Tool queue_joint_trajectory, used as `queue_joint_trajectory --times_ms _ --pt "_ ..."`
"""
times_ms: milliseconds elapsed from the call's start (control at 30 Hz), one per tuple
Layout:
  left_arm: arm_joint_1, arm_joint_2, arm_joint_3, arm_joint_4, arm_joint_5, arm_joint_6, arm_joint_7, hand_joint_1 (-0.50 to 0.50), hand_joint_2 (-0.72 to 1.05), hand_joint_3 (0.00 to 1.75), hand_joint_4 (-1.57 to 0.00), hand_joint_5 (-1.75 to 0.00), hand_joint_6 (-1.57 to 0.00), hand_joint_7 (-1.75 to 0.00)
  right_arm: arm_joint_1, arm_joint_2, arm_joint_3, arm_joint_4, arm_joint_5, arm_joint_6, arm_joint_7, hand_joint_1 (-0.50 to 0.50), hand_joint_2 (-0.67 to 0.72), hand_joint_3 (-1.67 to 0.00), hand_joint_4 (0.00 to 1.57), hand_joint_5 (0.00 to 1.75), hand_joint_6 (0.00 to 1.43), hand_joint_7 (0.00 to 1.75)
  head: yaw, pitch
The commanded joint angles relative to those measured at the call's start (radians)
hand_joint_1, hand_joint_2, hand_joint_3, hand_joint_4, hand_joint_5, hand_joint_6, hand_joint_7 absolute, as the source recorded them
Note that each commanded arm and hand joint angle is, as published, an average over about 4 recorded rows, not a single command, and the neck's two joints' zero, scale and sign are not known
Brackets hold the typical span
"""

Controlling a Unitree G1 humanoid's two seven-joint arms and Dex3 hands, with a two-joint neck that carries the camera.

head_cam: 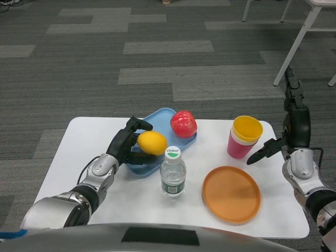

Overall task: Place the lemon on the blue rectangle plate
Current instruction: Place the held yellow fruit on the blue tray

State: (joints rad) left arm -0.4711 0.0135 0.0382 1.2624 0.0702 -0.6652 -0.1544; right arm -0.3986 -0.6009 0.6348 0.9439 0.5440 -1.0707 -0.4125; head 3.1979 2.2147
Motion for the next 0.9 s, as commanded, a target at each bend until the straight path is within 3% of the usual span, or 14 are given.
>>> queue_joint_trajectory --times_ms 33,300,667,733,767,800,867,900 --pt "-0.002 0.002 0.001 0.015 0.002 -0.02 0.021 0.5 1.0 0.09 0.0 -1.33 -0.03 -1.61 -0.01 -0.004 0.002 0.001 0.005 0.006 -0.003 -0.46 0.66 0.0 0.0 0.0 0.0 0.0 0.002 -0.001" --pt "0.004 0.005 0.006 0.02 0.045 -0.059 0.079 0.5 1.0 0.09 0.0 -1.33 -0.05 -1.47 -0.011 0.0 0.002 0.006 0.005 0.006 -0.003 -0.44 0.66 0.0 0.0 0.0 0.0 0.0 0.004 -0.002" --pt "0.008 0.016 0.012 0.02 0.102 -0.081 0.121 0.5 0.65 0.09 0.0 -1.13 -0.08 -1.33 -0.011 0.004 0.002 0.01 0.005 0.006 -0.003 -0.46 0.66 0.0 0.0 0.0 0.0 0.0 0.01 -0.005" --pt "0.01 0.017 0.012 0.02 0.106 -0.083 0.129 0.36 0.47 0.09 0.0 -1.08 -0.07 -1.29 -0.011 0.004 0.002 0.01 0.005 0.006 -0.003 -0.46 0.66 0.0 0.0 0.0 0.0 0.0 0.01 -0.004" --pt "0.011 0.017 0.012 0.02 0.106 -0.085 0.134 0.21 0.41 0.09 0.0 -1.03 -0.06 -1.26 -0.011 0.004 0.002 0.01 0.005 0.006 -0.003 -0.46 0.66 0.0 0.0 0.0 0.0 0.0 0.011 -0.004" --pt "0.013 0.017 0.013 0.02 0.106 -0.088 0.142 -0.03 0.32 0.09 0.0 -0.92 -0.06 -1.19 -0.011 0.004 0.002 0.01 0.005 0.006 -0.003 -0.46 0.66 0.0 0.0 0.0 0.0 0.0 0.012 -0.005" --pt "0.016 0.016 0.014 0.02 0.106 -0.098 0.157 -0.38 0.27 0.09 0.0 -0.72 -0.07 -1.05 -0.011 0.004 0.003 0.011 0.005 0.006 -0.003 -0.46 0.66 0.0 0.0 0.0 0.0 0.0 0.013 -0.006" --pt "0.017 0.016 0.015 0.02 0.106 -0.103 0.163 -0.48 0.25 0.09 0.0 -0.62 -0.08 -0.98 -0.011 0.004 0.003 0.011 0.005 0.006 -0.003 -0.46 0.66 0.0 0.0 0.0 0.0 0.0 0.014 -0.007"
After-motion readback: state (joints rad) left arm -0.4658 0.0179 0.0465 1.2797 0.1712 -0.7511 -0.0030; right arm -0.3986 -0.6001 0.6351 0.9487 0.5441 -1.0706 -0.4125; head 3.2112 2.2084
